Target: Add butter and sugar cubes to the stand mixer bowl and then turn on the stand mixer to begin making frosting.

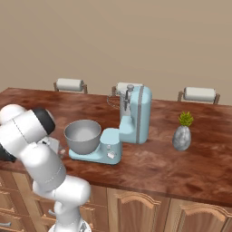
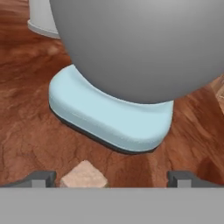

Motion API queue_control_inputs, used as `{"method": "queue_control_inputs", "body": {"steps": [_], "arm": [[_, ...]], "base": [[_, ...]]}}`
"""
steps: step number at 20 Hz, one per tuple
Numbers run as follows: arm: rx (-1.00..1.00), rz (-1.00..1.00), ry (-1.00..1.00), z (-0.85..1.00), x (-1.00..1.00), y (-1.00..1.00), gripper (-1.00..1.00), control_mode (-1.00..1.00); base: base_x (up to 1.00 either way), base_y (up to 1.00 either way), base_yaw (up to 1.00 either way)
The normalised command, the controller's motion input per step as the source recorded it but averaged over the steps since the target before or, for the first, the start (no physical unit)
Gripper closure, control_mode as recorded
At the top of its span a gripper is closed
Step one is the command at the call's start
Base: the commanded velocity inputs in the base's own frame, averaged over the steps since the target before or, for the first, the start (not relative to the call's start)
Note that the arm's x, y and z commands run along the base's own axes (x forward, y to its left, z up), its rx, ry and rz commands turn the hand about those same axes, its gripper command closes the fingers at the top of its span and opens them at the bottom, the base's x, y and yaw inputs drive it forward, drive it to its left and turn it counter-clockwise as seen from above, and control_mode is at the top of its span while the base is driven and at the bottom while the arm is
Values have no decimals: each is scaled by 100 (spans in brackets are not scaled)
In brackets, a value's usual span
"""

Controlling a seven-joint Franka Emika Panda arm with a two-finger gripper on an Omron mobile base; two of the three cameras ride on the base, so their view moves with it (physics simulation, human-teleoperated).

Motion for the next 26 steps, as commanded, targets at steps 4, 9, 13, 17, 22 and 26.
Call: {"method": "queue_control_inputs", "body": {"steps": [4, 9, 13, 17, 22, 26], "arm": [[0, -4, -11, -42, -44, 16, -100, -100], [-1, -5, -10, -39, -5, 5, -100, -100], [-3, -5, -10, -35, 19, 0, 100, -100], [-6, -4, -10, -44, 5, 0, 100, -100], [-8, -4, -10, -42, 0, 0, 100, -100], [-5, -4, -14, -1, -11, 5, 100, -100]], "base": [[0, 0, 0], [0, 0, 0], [0, 0, 0], [0, 0, 0], [0, 0, 0], [0, 0, 0]]}}
